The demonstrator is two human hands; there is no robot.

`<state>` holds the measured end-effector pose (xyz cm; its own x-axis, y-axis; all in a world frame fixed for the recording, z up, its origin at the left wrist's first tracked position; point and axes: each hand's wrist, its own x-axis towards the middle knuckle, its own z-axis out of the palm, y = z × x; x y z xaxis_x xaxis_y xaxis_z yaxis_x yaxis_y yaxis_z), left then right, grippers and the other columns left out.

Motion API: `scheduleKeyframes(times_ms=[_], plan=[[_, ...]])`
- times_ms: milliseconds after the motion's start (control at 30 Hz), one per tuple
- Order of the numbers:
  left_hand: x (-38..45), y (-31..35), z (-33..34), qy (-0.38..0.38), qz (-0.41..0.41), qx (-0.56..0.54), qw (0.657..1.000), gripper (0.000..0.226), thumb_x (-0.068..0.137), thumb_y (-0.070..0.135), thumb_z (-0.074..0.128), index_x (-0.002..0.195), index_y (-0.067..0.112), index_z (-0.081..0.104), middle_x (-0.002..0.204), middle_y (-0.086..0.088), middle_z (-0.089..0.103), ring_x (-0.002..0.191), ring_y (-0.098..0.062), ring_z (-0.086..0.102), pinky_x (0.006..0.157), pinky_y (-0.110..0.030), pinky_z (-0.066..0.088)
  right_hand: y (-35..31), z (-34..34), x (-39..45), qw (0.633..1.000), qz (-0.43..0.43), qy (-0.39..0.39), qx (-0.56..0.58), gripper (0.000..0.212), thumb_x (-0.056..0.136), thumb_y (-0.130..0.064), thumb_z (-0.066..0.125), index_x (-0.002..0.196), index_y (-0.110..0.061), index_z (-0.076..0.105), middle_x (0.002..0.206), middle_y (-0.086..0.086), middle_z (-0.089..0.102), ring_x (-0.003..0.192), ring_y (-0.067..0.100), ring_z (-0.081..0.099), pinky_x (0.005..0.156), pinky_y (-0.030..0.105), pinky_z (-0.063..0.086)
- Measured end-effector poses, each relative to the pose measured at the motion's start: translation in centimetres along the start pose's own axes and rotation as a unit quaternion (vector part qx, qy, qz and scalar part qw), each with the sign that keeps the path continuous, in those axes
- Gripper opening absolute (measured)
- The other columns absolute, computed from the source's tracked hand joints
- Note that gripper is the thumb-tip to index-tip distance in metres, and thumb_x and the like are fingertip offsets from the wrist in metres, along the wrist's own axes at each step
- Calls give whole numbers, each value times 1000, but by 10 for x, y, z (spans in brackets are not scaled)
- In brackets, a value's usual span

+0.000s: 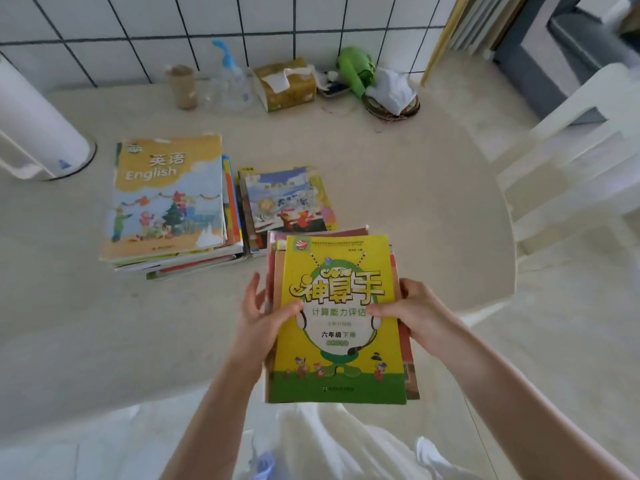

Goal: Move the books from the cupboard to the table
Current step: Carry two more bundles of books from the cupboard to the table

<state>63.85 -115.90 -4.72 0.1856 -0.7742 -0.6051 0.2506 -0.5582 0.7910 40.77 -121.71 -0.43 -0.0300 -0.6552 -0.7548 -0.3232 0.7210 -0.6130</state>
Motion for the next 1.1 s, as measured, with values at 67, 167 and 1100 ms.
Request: scheduleKeyframes(times_ms=[67,167,1100], plan=[[15,9,-5,-14,-36,-4,999,88,76,14,79,147,25,30,132,-10,59,101,-28,69,82,-49,58,-12,6,13,1000,-7,3,-18,47,66,-4,83,105,-14,59,102,5,72,90,26,70,85,50,56],[29,18,-8,-17,-13,31,999,44,77,7,77,115,21,58,111,-8,71,87,-27,73,76,-49,60,-18,9,29,999,-22,1,-22,57,63,-1,84,110,-15,54,105,5,70,95,26,68,85,52,55],[39,-16,7,132,167,191,958,52,57,30,80,99,35,51,99,3,63,90,-4,63,81,-4,43,-3,-7,78,912,-373,-27,-172,76,65,4,80,120,-36,44,111,-48,50,97,-23,51,81,-2,36]])
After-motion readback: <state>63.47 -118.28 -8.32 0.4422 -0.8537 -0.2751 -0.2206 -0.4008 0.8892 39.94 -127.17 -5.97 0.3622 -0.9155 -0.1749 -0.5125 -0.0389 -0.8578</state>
